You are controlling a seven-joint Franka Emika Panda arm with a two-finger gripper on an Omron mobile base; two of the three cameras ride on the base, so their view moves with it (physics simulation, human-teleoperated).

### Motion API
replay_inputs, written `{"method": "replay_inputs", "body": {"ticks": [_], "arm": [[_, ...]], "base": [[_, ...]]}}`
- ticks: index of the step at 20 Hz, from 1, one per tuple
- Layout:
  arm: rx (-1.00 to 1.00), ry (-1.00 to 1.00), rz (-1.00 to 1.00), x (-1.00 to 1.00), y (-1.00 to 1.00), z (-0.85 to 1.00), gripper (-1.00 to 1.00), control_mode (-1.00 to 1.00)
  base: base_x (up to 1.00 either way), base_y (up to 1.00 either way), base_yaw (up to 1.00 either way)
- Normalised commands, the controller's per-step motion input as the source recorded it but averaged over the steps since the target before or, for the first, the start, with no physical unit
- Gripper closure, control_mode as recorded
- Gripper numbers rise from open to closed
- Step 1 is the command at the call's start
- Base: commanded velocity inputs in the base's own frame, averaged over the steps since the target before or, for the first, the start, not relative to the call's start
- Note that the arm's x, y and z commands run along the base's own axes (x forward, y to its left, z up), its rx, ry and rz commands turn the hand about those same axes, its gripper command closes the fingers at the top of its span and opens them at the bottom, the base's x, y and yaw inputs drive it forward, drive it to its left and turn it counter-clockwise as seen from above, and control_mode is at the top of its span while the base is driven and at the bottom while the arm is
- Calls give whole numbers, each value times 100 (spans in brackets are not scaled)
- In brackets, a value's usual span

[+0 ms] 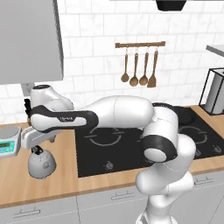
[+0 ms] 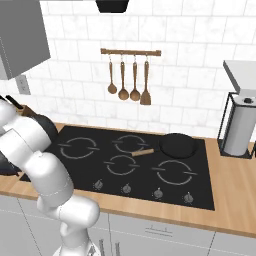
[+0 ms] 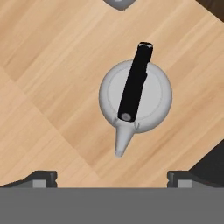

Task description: Pick the kettle from the counter and place it on a stove burner. Then turn the burner on.

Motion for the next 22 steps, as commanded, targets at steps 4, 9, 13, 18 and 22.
{"method": "replay_inputs", "body": {"ticks": [4, 9, 13, 18, 22], "arm": [[0, 0, 0, 13, 1, -1, -100, -100], [0, 0, -1, 18, 6, 0, -100, -100], [0, 0, 0, 13, 5, -2, -100, -100], [0, 0, 0, 1, 8, -6, -100, -100], [0, 0, 0, 0, 29, -2, -100, -100]], "base": [[0, 0, 0], [0, 0, 0], [0, 0, 0], [0, 0, 0], [0, 0, 0]]}}
